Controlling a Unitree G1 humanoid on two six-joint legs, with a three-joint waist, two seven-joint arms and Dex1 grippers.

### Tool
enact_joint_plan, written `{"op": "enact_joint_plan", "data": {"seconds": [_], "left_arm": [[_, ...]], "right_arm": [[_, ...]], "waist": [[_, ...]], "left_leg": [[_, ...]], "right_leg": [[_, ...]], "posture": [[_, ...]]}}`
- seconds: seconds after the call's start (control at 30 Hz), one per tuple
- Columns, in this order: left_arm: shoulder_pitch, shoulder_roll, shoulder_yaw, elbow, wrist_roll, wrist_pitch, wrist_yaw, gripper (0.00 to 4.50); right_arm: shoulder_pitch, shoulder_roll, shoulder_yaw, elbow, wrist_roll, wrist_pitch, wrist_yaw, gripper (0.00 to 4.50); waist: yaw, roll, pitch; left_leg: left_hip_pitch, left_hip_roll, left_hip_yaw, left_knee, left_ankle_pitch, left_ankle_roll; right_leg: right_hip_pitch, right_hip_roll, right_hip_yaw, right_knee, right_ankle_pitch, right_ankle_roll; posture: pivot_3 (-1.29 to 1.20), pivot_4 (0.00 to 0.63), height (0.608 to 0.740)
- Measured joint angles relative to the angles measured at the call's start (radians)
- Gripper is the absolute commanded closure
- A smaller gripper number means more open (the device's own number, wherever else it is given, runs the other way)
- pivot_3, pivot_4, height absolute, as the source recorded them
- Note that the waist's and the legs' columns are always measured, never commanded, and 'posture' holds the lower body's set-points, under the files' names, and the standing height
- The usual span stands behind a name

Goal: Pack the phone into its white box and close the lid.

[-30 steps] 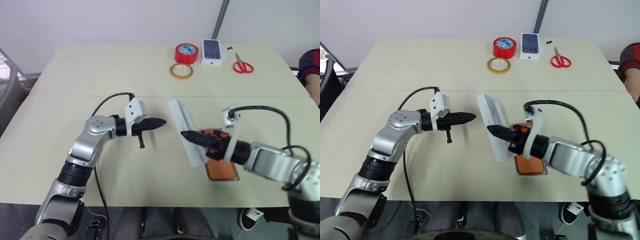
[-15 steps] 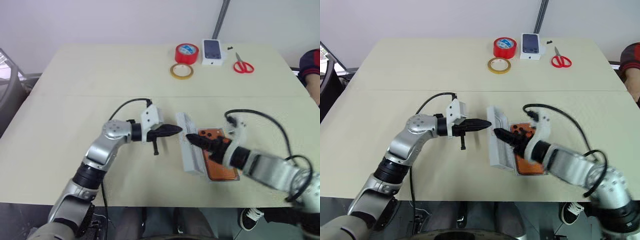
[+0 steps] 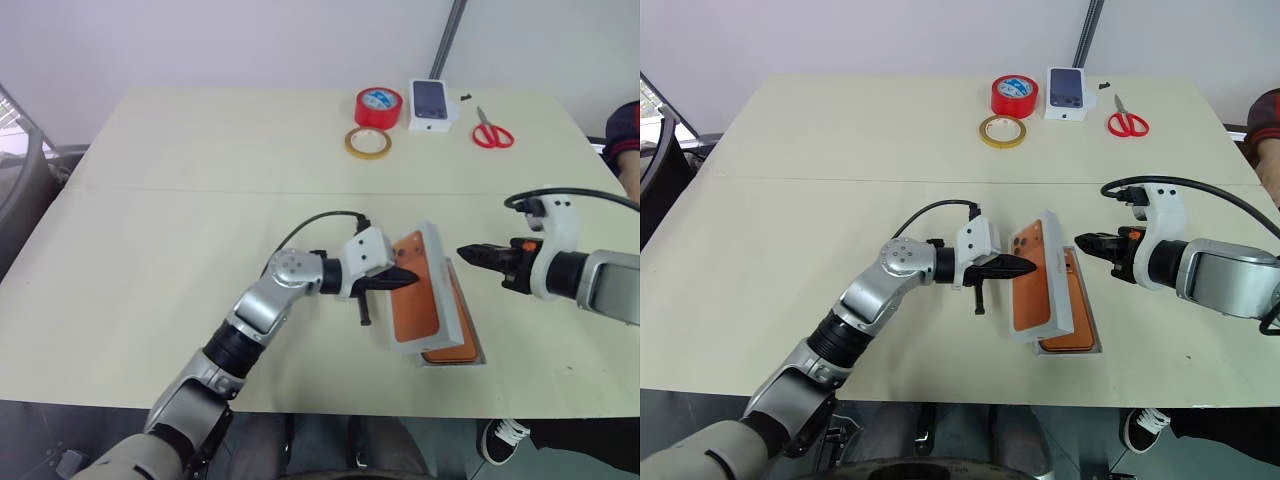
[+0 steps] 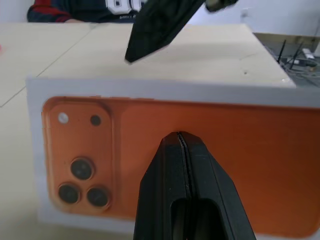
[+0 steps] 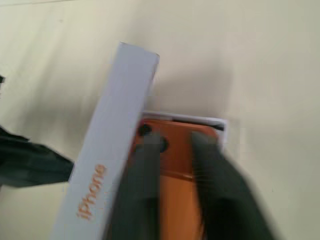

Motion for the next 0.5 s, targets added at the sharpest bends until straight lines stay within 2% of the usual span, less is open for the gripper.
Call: {"op": "enact_joint_plan", "data": {"seconds": [0.17, 0.33, 0.5], "left_arm": [[-0.026, 0.012, 0.045, 0.007, -0.008, 0.025, 0.015, 4.5], [-0.029, 0.097, 0.092, 0.007, -0.011, 0.071, 0.017, 4.5], [-0.021, 0.165, 0.081, 0.003, 0.005, 0.104, -0.003, 4.5]], "right_arm": [[0.017, -0.062, 0.005, -0.077, -0.258, 0.017, 0.142, 4.45], [0.068, -0.109, 0.085, -0.143, -0.561, -0.012, 0.302, 4.45], [0.084, -0.107, 0.128, -0.186, -0.739, -0.04, 0.429, 4.45]], "waist": [[0.001, 0.001, 0.0], [0.0, 0.001, 0.0], [0.001, 0.001, 0.0]], "left_leg": [[0.0, 0.0, 0.0, 0.0, 0.0, 0.0], [0.0, 0.0, 0.0, 0.0, 0.0, 0.0], [0.0, 0.0, 0.0, 0.0, 0.0, 0.0]], "right_leg": [[0.0, 0.0, 0.0, 0.0, 0.0, 0.0], [0.0, 0.0, 0.0, 0.0, 0.0, 0.0], [0.0, 0.0, 0.0, 0.0, 0.0, 0.0]], "posture": [[0.0, 0.15, 0.74], [0.0, 0.15, 0.74], [0.0, 0.15, 0.74]]}}
